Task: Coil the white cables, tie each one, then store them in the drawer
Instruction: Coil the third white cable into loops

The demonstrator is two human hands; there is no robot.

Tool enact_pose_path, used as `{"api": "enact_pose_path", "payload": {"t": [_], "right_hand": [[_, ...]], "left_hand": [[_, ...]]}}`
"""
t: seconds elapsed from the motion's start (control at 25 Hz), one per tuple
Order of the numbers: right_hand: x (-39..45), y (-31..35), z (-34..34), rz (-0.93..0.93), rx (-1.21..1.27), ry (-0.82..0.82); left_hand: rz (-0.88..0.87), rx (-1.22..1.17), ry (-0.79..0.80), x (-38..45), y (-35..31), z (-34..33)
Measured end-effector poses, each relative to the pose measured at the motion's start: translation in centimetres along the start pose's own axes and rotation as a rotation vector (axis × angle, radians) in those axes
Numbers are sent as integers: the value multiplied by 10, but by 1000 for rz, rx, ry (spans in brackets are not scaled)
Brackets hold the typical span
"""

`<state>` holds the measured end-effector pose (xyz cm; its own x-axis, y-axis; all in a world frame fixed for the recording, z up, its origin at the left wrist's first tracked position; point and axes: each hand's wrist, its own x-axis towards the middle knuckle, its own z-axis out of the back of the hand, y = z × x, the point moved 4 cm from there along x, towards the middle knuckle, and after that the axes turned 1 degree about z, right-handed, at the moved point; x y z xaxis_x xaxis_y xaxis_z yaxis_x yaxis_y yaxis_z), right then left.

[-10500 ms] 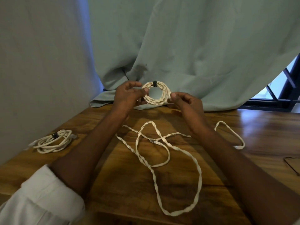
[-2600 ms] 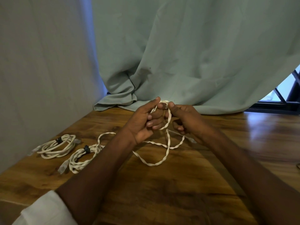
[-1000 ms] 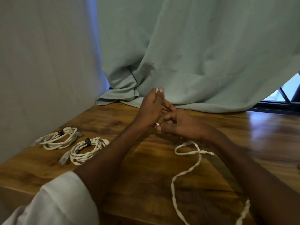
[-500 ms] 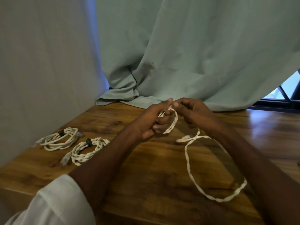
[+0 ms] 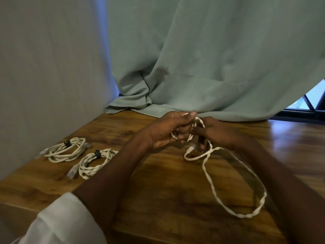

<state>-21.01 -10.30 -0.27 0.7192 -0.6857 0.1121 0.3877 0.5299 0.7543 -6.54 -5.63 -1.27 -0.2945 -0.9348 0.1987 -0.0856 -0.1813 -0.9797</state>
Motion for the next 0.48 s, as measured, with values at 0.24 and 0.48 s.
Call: {"api": "enact_pose_path", "payload": {"t": [0.24, 0.48], "right_hand": [[-3, -8, 15, 78, 138, -59], [0, -22, 34, 47, 633, -268]], "left_hand": [[-27, 255, -162, -8, -6, 4], [42, 44, -33, -4, 0, 6]]}}
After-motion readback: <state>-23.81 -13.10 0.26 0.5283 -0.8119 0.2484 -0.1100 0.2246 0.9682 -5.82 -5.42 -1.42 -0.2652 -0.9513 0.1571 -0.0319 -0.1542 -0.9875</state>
